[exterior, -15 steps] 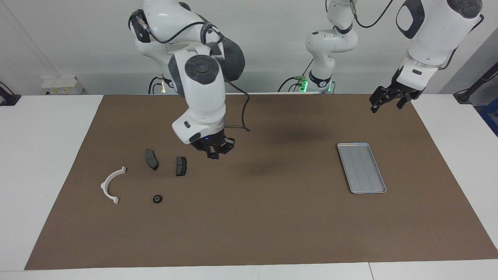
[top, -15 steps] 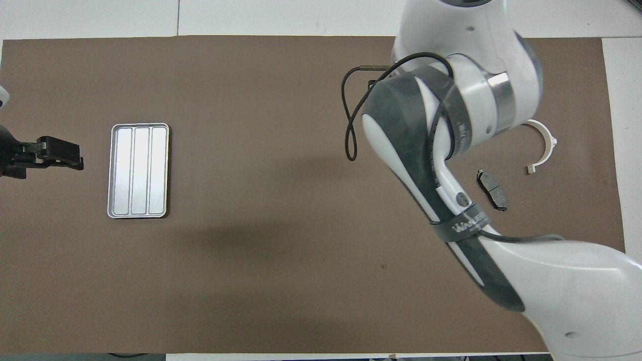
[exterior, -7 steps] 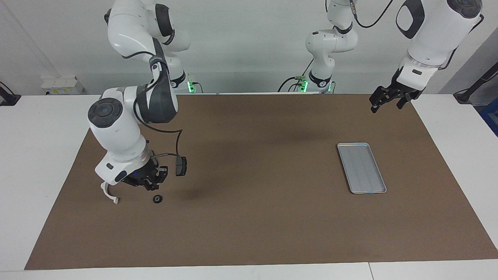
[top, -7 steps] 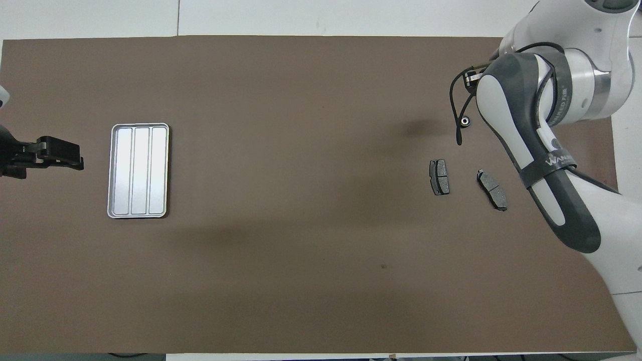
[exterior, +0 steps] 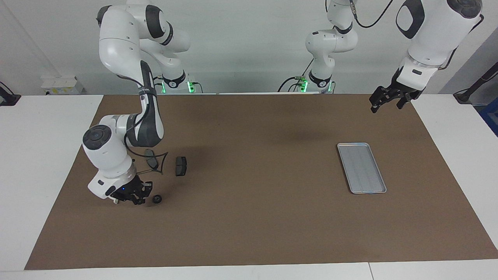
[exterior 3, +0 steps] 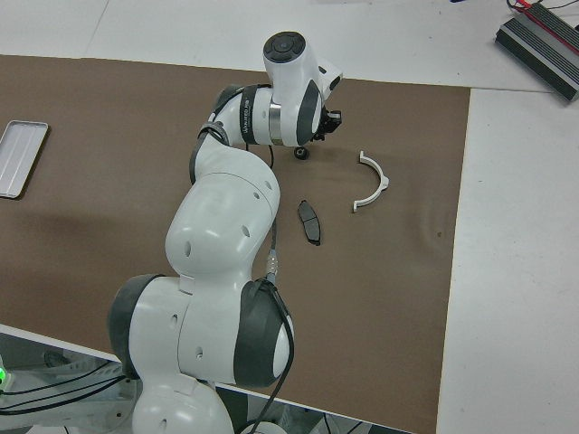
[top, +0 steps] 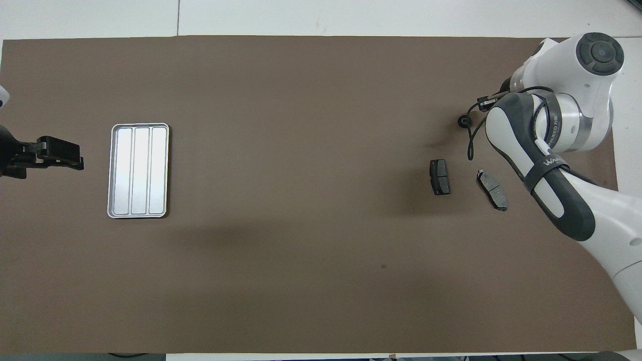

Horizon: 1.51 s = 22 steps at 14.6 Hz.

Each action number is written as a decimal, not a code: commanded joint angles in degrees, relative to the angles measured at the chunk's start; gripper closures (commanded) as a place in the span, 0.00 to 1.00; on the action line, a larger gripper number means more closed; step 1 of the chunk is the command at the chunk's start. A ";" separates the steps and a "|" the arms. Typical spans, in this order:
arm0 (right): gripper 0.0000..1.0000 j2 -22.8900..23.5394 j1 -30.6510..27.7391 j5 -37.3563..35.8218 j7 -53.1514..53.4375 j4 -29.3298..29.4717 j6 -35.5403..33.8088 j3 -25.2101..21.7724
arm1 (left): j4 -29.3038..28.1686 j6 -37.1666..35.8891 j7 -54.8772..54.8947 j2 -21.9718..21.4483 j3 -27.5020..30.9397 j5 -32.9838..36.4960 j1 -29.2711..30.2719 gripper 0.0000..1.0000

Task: Place bearing gear from tray to pile
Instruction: 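Lower the ring beside the first ring and open the right gripper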

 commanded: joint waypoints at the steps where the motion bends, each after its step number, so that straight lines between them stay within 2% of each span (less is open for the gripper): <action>1: 1.00 0.87 -0.66 0.04 -1.24 -0.74 2.68 0.75 | -0.89 -0.41 0.51 -1.19 -0.21 -0.64 0.37 0.00; 6: 1.00 1.93 -1.80 -0.05 -2.38 -3.64 8.49 0.75 | -0.89 -0.41 0.51 -1.10 -0.21 -0.64 0.37 0.00; 10: 1.00 2.02 -1.81 0.04 -2.65 -3.64 8.23 0.75 | -0.89 -0.32 0.51 -1.10 -0.21 -0.64 0.37 0.00; 11: 0.83 1.93 -1.81 0.12 -2.48 -3.64 7.97 0.75 | -0.89 -0.41 0.60 -1.10 -0.21 -0.64 0.37 0.00; 12: 0.16 1.93 -1.81 0.13 -2.30 -3.64 8.05 0.75 | -0.89 -0.41 0.52 -1.19 -0.21 -0.64 0.37 0.00; 13: 0.00 1.85 -1.72 0.13 -2.21 -3.56 7.88 0.75 | -0.89 -0.41 0.60 -1.19 -0.21 -0.64 0.37 0.00; 16: 0.00 0.18 -0.49 0.13 -1.51 -2.95 3.77 0.58 | -0.89 -0.41 0.52 -1.10 -0.21 -0.64 0.37 0.00; 22: 0.00 -10.70 2.41 -0.58 3.24 -1.10 -13.80 0.58 | -0.89 -0.41 0.51 -1.19 -0.21 -0.64 0.37 0.00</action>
